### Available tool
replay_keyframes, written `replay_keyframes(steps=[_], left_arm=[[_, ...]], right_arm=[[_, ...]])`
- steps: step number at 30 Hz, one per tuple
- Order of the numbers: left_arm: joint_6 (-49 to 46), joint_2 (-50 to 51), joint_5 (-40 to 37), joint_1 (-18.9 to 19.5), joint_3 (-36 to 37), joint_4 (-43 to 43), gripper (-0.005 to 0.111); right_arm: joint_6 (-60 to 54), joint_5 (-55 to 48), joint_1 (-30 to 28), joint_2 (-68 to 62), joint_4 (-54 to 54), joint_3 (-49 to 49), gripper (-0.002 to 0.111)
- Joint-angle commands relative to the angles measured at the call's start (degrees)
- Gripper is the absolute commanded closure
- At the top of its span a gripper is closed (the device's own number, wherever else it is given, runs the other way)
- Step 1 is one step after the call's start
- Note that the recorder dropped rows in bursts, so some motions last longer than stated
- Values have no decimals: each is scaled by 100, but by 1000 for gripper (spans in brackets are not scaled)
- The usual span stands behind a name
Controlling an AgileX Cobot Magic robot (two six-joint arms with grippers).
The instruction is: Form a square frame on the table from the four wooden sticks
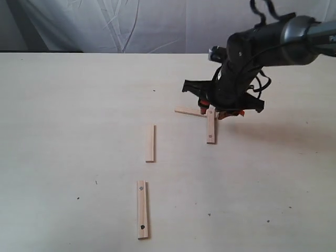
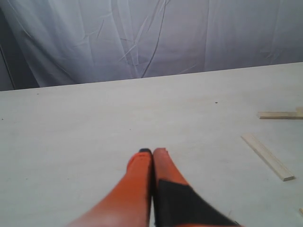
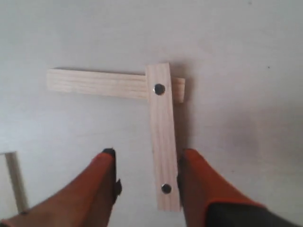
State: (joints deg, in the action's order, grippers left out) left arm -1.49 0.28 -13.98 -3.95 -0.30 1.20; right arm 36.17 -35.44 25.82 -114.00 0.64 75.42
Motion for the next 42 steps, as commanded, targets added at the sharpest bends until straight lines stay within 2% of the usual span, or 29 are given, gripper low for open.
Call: replay_keyframes(steps=[1,3,10,20,30,35,39,42], left_arm=[[3,-28,70,-12,30,-4,107],[3,-28,70,-12,30,-4,107],[3,-28,70,-12,30,-4,107],[3,-28,70,-12,30,-4,107],[3,-28,131,-12,30,44,107],[39,-28,783,-12,30,713,107],[24,-28,1398,-12,30,719,107],[24,-28,2268,-12,30,628,107]], right_arm=[[-731,-947,-417,604,406,-36,95],[-819,-1153,-504,787,284,-187,109],[-1423,-880,-583,1718,270,-1109,108],[-2026,-1070,-583,2255,248,-1527,108],[-3048,-1719,-1480,2535,845,-1560,108],[-3170,-1566,-1652,2679,887,-1780,108],[-3170,-1203,-1639,2679,1221,-2088,108],[-3170,-1113,-1639,2679,1248,-2153,108]])
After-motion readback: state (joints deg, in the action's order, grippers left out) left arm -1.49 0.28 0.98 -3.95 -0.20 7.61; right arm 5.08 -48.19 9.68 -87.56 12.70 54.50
